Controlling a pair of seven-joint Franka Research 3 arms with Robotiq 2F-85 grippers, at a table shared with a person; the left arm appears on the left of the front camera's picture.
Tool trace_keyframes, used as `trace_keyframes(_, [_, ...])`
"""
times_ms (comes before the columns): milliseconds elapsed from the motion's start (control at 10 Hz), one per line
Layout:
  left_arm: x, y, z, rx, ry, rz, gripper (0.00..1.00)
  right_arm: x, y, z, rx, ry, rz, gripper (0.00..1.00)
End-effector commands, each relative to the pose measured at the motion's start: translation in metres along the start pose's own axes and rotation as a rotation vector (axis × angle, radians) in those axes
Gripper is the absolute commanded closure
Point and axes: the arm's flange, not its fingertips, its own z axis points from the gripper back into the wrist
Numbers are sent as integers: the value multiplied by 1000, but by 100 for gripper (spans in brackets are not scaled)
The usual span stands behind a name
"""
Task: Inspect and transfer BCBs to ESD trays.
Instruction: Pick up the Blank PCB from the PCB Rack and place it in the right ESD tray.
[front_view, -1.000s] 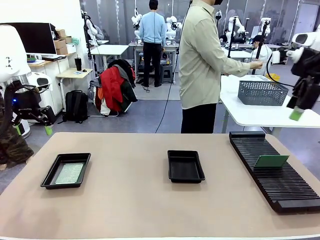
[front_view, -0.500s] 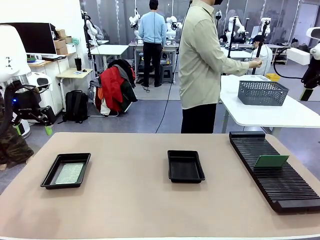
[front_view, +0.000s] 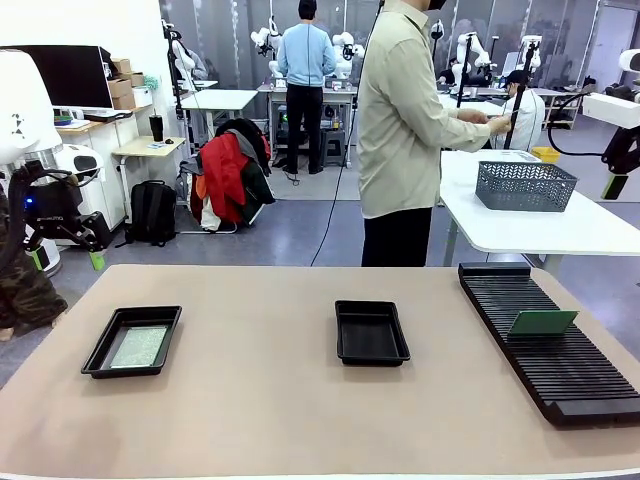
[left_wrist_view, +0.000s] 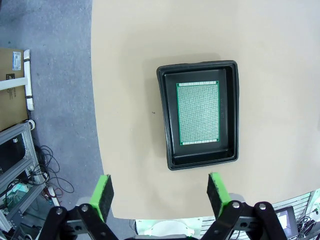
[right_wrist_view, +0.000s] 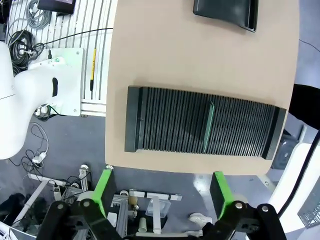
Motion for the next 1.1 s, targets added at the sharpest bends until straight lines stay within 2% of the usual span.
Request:
trace_keyframes(0, [0,0,-2,1,-5,2,0,0,0,-3,-2,-2,-16,0])
trace_keyframes(500, [0,0,-2,1,-5,2,0,0,0,0,1,0,-1,0])
trace_keyframes(1000, [0,0,-2,1,-5,2,0,-6,-13,-63,-117,49,-19,0])
